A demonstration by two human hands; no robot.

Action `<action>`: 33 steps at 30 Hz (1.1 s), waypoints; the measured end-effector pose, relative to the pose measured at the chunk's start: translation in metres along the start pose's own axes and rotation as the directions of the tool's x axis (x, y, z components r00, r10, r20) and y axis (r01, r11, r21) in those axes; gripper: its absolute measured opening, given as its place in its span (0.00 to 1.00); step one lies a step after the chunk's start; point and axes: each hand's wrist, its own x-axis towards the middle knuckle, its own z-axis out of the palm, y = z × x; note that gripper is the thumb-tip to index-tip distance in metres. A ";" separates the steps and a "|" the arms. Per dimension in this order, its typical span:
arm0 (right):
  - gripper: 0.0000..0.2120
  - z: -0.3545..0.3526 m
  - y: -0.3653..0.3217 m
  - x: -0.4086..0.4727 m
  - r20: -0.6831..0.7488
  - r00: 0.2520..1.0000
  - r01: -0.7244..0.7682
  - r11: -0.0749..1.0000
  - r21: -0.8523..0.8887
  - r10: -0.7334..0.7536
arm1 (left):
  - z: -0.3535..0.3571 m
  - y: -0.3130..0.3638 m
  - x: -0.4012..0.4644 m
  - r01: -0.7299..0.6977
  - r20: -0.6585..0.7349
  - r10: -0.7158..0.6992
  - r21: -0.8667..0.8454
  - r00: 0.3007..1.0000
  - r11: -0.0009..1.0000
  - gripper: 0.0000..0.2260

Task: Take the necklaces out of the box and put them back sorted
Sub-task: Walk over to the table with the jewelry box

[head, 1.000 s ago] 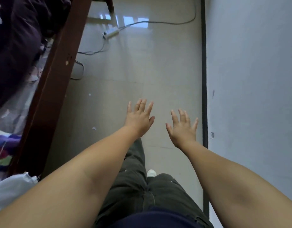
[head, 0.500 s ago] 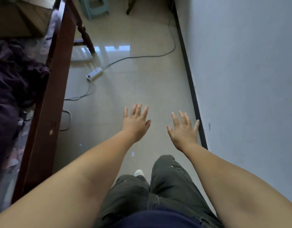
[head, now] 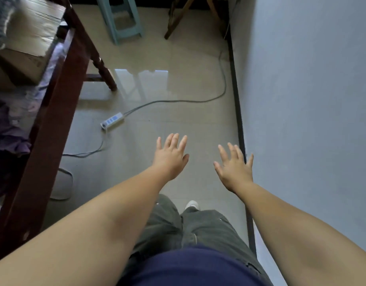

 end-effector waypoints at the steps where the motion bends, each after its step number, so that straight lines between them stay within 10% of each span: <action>1: 0.27 -0.009 0.000 0.022 -0.009 1.000 0.007 1.000 0.002 -0.007 | -0.008 -0.003 0.018 0.011 -0.010 -0.011 0.000 1.000 1.000 0.26; 18: 0.26 -0.188 -0.041 0.396 -0.074 0.997 -0.022 0.998 0.062 0.026 | -0.173 -0.113 0.378 0.088 -0.063 -0.093 -0.073 0.994 0.993 0.25; 33: 0.27 -0.329 0.056 0.728 -0.049 0.999 -0.017 1.000 0.023 0.018 | -0.297 -0.090 0.718 0.086 -0.085 -0.095 -0.107 0.992 0.991 0.26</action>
